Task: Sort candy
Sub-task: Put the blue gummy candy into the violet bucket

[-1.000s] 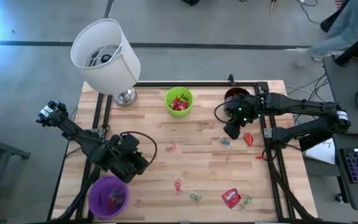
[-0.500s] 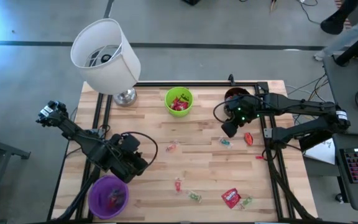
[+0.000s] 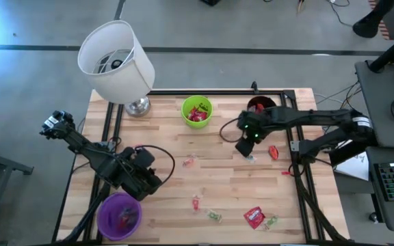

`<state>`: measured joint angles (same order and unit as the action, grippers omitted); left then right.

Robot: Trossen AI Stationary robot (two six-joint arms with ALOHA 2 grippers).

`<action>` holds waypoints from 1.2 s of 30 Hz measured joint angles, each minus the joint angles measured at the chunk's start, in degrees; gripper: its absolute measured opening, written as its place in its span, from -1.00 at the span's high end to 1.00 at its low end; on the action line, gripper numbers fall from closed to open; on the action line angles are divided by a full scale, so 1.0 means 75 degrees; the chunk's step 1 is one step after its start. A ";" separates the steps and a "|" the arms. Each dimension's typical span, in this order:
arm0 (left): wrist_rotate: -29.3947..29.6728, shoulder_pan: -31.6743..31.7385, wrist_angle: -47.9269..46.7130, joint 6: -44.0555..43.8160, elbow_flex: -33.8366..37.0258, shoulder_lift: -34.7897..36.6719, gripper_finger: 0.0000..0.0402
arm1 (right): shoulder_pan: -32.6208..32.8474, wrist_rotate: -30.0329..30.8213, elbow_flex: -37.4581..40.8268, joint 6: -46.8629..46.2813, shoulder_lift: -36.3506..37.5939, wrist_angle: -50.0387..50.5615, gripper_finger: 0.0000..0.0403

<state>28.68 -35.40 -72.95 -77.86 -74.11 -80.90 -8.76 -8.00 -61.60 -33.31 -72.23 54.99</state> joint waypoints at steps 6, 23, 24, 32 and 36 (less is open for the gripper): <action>-0.0159 -0.0003 0.0002 0.0088 0.0000 0.0000 0.45 | 0.0380 -0.0589 0.0000 0.0049 -0.0819 0.0007 0.28; -0.0316 -0.0003 0.0015 0.0089 0.0000 0.0000 0.45 | 0.0867 0.0485 0.0030 0.0130 -0.2269 0.0388 0.28; -0.0316 -0.0003 0.0018 0.0089 0.0000 0.0000 0.45 | 0.0870 0.0482 0.0041 0.0130 -0.2316 0.0380 0.28; -0.0316 -0.0003 0.0021 0.0089 0.0000 0.0000 0.45 | 0.0916 0.0694 0.0482 -0.0015 -0.2529 0.0250 0.27; -0.0313 -0.0003 0.0019 0.0089 0.0000 0.0000 0.45 | 0.0916 0.0873 0.0620 -0.0017 -0.2517 0.0165 0.27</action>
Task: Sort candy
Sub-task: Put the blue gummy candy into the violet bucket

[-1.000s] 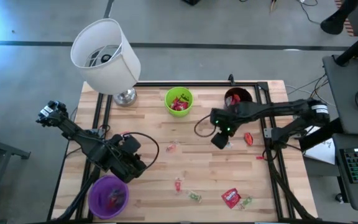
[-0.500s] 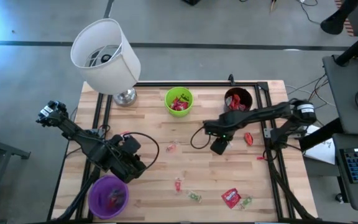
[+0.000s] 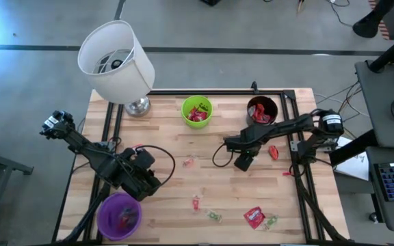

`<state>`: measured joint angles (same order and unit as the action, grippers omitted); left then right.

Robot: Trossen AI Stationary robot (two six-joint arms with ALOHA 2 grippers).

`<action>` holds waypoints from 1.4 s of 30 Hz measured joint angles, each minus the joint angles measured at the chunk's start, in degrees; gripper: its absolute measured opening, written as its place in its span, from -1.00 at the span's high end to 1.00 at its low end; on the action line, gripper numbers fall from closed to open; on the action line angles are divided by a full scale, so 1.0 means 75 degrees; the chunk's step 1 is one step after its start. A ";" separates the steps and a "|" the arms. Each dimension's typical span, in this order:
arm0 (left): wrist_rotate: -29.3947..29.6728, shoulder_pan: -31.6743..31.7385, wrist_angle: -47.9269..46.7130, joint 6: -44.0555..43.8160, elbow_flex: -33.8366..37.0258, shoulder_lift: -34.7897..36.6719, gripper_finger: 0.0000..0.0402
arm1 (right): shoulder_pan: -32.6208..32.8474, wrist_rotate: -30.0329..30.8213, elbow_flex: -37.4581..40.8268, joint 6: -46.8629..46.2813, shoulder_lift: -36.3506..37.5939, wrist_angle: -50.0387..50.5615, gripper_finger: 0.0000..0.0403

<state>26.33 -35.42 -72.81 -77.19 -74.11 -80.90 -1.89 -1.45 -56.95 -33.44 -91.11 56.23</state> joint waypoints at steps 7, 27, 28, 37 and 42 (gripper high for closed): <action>0.0000 0.0000 0.0028 0.0000 0.0000 0.0000 0.45 | 0.0003 0.0003 0.0065 0.0001 0.0006 -0.0473 0.27; 0.0003 0.0000 0.0139 0.0000 0.0000 0.0000 0.45 | 0.0002 -0.0048 0.1027 -0.0407 0.0047 -0.1521 0.75; 0.0003 0.0000 0.0139 0.0000 0.0000 0.0000 0.45 | 0.0003 -0.0066 0.1024 -0.0407 0.0053 -0.1516 0.83; -0.0145 0.0000 0.0139 0.0030 0.0000 0.0000 0.45 | -0.0003 -0.0187 0.0657 -0.0407 0.0300 -0.1296 0.94; -0.0256 0.0000 0.0170 0.0029 0.0000 0.0000 0.45 | 0.0017 -0.0259 0.0368 -0.0407 0.0723 -0.1230 0.96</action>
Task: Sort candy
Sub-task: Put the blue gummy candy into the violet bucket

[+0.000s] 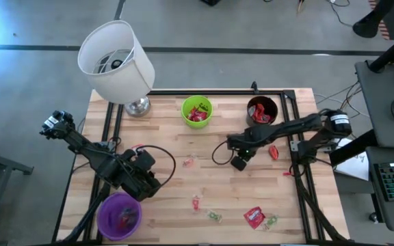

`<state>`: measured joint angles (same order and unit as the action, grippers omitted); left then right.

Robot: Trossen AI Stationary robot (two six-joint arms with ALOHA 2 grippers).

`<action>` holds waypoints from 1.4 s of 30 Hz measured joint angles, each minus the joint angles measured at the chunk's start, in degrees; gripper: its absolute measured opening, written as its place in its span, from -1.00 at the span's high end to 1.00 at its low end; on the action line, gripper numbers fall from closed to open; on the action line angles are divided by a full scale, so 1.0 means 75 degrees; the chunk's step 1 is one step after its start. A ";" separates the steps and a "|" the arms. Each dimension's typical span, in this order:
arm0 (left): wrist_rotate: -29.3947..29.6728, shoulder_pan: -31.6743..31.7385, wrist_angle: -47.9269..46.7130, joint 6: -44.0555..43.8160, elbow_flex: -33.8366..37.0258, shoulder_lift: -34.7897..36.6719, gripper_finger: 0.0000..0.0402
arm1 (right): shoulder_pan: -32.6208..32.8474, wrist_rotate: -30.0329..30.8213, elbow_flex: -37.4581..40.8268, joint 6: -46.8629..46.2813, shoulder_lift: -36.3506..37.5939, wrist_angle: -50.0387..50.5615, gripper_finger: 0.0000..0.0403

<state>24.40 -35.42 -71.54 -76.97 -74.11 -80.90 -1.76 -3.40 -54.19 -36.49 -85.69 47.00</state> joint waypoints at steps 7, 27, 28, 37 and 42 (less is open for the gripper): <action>-0.0069 0.0000 0.0039 0.0000 0.0000 0.0000 0.45 | 0.0000 0.0000 -0.0496 0.0003 0.0769 0.0084 0.96; -0.1064 0.1706 0.2121 0.1773 -0.0253 0.0404 0.27 | 0.0069 -0.0417 -0.2291 0.1494 0.1663 -0.2162 0.96; -0.1010 0.1812 0.2464 0.2156 -0.0353 0.0409 0.26 | 0.0090 -0.0420 -0.2369 0.1597 0.1658 -0.2165 0.96; -0.0864 0.2403 0.5384 0.5745 -0.0980 0.0176 0.25 | 0.0134 -0.1031 -0.3048 0.2089 0.1661 -0.2526 0.96; -0.0848 0.2722 0.5348 0.5894 -0.1017 0.0005 0.25 | 0.0163 -0.1437 -0.3516 0.2341 0.1683 -0.2724 0.96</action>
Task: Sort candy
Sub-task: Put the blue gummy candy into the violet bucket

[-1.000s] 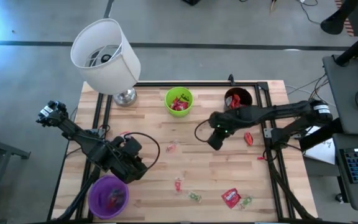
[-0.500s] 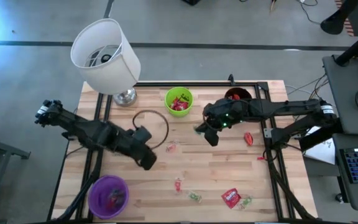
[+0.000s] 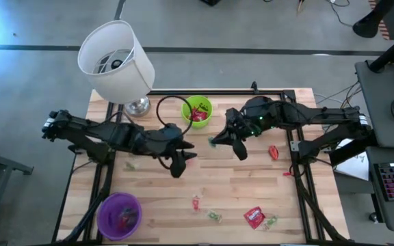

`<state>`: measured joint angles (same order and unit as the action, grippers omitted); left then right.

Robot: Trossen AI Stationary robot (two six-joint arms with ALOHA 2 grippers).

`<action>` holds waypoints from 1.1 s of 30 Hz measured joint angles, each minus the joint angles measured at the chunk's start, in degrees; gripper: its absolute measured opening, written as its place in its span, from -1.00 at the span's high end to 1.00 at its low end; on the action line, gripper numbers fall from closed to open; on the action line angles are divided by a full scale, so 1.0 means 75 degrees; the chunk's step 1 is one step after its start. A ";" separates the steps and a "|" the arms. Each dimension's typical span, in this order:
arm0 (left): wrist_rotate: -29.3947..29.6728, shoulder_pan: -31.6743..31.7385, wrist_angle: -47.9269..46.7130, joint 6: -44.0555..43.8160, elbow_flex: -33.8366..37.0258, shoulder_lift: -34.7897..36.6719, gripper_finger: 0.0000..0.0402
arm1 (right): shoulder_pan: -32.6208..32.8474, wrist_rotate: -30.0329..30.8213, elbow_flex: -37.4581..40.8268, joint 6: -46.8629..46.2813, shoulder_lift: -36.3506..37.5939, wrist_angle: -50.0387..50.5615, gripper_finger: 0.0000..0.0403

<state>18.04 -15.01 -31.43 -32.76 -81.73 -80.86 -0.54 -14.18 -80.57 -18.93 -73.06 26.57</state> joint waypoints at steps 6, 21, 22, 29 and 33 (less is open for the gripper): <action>-0.0095 0.0137 0.0593 0.0589 0.0008 -0.0189 0.25 | 0.0027 -0.0389 -0.0252 0.0071 0.0001 -0.0371 0.96; -0.0376 0.0238 0.1662 0.1314 0.0012 -0.0238 0.25 | 0.0193 -0.0772 -0.0307 0.0153 -0.0026 -0.0836 0.96; -0.0426 0.0259 0.1798 0.1351 0.0012 -0.0238 0.25 | 0.0190 -0.0771 -0.0307 0.0159 -0.0030 -0.0834 0.96; -0.0551 0.0377 0.2167 0.1522 0.0012 -0.0238 0.25 | 0.0193 -0.0774 -0.0307 0.0245 -0.0031 -0.0840 0.96; -0.0803 0.0459 0.2297 0.1558 0.0015 -0.0238 0.25 | 0.0190 -0.0775 -0.0307 0.0270 -0.0031 -0.0845 0.96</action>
<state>12.02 -11.56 -14.20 -21.08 -81.62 -82.65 0.89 -19.99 -82.87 -16.91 -73.30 20.23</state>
